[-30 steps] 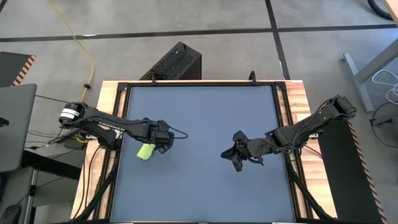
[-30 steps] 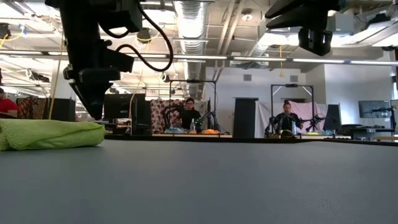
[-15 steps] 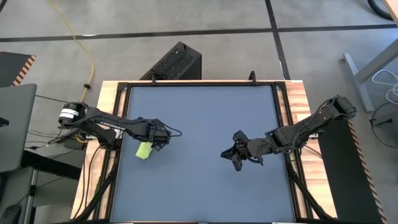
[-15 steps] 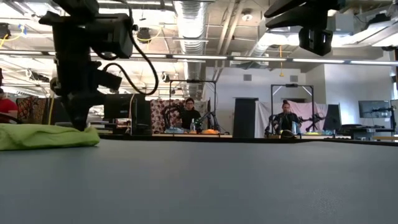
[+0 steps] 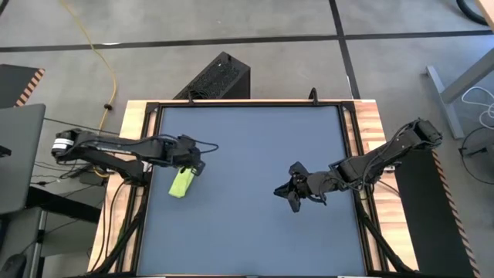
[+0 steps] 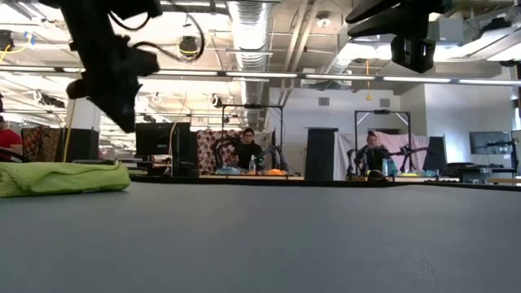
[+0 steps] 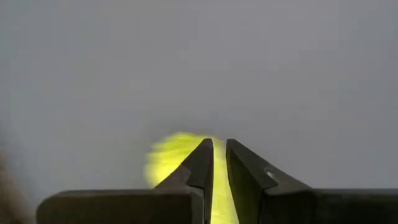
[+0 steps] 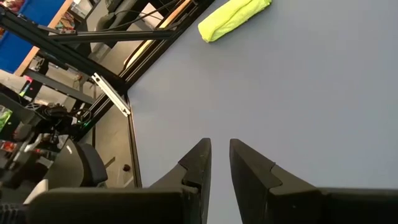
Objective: Roll towel
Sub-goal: Roll the green towel, then return to Home Position
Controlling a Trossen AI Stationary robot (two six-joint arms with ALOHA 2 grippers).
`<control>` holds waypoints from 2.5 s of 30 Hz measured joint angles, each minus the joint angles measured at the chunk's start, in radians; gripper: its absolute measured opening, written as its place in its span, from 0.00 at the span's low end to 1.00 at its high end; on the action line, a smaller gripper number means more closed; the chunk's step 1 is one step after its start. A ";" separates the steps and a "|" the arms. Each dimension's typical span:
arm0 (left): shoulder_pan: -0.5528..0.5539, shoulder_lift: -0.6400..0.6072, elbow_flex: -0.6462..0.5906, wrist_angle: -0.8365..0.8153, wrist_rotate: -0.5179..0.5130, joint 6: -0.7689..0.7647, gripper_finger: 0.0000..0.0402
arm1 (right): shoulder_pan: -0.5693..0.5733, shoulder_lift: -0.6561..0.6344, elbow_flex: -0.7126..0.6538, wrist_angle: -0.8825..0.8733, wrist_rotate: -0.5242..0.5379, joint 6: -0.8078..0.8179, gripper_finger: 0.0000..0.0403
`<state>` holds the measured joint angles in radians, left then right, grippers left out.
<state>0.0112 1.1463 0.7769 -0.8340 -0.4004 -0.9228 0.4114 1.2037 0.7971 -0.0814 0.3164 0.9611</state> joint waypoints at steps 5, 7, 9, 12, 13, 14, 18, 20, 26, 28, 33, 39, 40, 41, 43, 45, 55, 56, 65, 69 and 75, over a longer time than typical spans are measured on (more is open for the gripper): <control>-0.006 0.004 -0.054 0.096 0.125 0.038 0.02 | -0.002 0.000 0.000 0.000 0.000 0.000 0.22; 0.002 0.037 -0.073 0.112 0.141 0.042 0.01 | -0.002 0.000 0.000 0.004 0.007 -0.001 0.22; 0.013 0.076 -0.084 0.113 0.174 0.058 0.00 | -0.002 0.000 0.000 0.008 0.020 -0.001 0.22; 0.022 0.138 -0.088 0.155 0.230 0.103 0.00 | -0.002 0.000 0.000 0.008 0.022 -0.001 0.22; 0.023 0.156 -0.087 0.171 0.246 0.115 0.00 | -0.002 0.000 0.000 0.008 0.023 -0.001 0.22; 0.024 0.171 -0.087 0.184 0.256 0.123 0.00 | -0.002 0.000 0.000 0.008 0.023 -0.001 0.22; 0.028 0.218 -0.087 0.197 0.244 0.133 0.00 | -0.002 0.000 0.000 0.008 0.023 0.003 0.22; 0.040 0.235 -0.087 0.180 0.230 0.137 0.00 | -0.002 0.000 0.000 0.008 0.023 0.007 0.22; 0.102 0.255 -0.087 0.159 0.183 0.152 0.00 | 0.000 0.000 0.000 0.010 0.023 0.018 0.22; 0.127 0.255 -0.087 0.156 0.179 0.158 0.00 | 0.001 0.000 0.000 0.010 0.023 0.018 0.22; 0.158 0.255 -0.087 0.154 0.189 0.174 0.00 | 0.000 0.000 0.000 0.011 0.023 0.018 0.22; 0.166 0.208 -0.018 0.122 0.178 0.245 0.00 | -0.023 0.000 0.000 0.017 0.015 0.012 0.22; 0.171 0.186 0.006 0.123 0.173 0.269 0.00 | -0.037 0.000 0.000 0.019 0.000 0.010 0.22; 0.173 0.162 0.028 0.122 0.169 0.296 0.00 | -0.055 0.000 0.000 0.022 -0.012 0.010 0.22; 0.172 0.104 0.069 0.137 0.170 0.348 0.00 | -0.097 0.006 0.000 0.051 -0.030 0.007 0.21; 0.162 0.037 0.082 0.207 0.212 0.397 0.00 | -0.142 0.034 0.000 0.134 -0.066 -0.027 0.20; 0.022 -0.354 -0.115 0.742 0.462 0.598 0.00 | -0.252 0.243 0.012 0.541 -0.201 -0.254 0.05; 0.024 -0.409 -0.139 0.765 0.470 0.600 0.00 | -0.257 0.241 0.016 0.545 -0.204 -0.276 0.03; 0.028 -0.803 -0.389 0.843 0.362 0.587 0.00 | -0.346 0.062 0.017 0.306 -0.281 -0.502 0.03; 0.028 -0.913 -0.454 0.846 0.299 0.578 0.00 | -0.413 -0.029 0.016 0.136 -0.331 -0.592 0.03; 0.028 -0.987 -0.550 0.860 0.264 0.567 0.00 | -0.481 -0.174 -0.029 0.033 -0.374 -0.679 0.03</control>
<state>0.0391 0.1594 0.2272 0.0262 -0.1365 -0.3560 -0.0696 1.0299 0.7677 -0.0484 -0.0576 0.2825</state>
